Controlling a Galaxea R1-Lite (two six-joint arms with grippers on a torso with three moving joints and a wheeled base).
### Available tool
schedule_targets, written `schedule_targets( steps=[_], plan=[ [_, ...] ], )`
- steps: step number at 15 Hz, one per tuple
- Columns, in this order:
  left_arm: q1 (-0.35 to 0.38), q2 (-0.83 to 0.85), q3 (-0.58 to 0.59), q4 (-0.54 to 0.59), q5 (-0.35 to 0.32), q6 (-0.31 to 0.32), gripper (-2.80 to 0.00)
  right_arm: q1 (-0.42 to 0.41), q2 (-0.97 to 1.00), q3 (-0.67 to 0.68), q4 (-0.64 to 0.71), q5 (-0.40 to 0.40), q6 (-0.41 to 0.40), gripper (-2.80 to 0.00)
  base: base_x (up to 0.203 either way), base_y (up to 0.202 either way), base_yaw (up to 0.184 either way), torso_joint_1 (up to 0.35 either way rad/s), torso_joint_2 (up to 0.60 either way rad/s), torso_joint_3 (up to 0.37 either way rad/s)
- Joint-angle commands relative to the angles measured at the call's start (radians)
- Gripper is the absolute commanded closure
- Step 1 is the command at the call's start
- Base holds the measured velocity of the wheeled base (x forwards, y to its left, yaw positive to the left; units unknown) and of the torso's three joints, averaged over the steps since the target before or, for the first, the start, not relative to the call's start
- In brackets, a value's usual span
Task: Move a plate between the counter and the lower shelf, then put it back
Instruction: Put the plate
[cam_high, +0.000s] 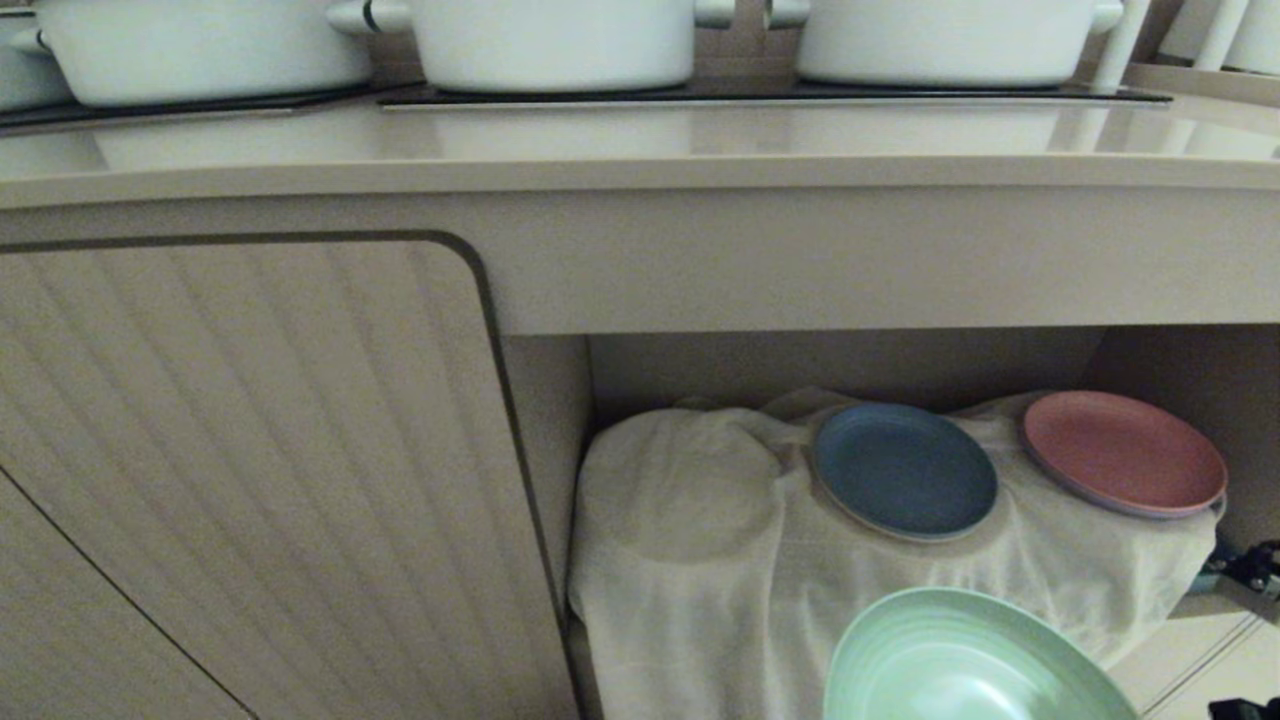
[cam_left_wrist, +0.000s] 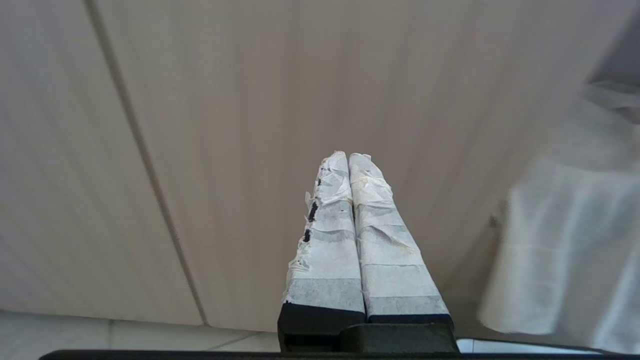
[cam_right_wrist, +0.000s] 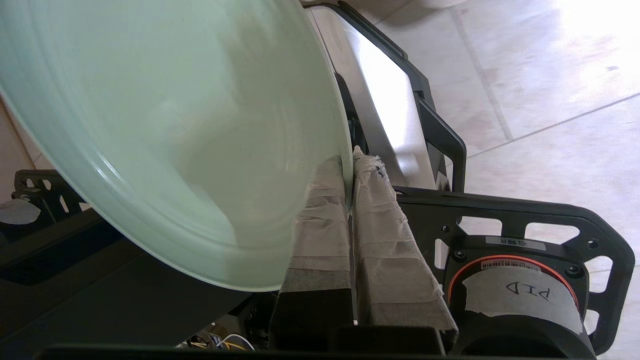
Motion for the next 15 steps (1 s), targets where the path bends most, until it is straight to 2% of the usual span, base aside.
schedule_targets(
  steps=[1, 15],
  plan=[
    [0.000, 0.000, 0.000, 0.000, 0.000, -0.001, 0.00, 0.001, 0.000, -0.002, 0.003, 0.002, 0.004, 0.00, 0.000, -0.197, 0.002, 0.002, 0.00, 0.005],
    [0.000, 0.000, 0.000, 0.000, 0.001, -0.001, 0.00, 0.001, -0.007, -0.003, 0.004, 0.002, 0.004, 0.00, 0.000, -0.194, 0.001, 0.003, 0.00, 0.002]
  ],
)
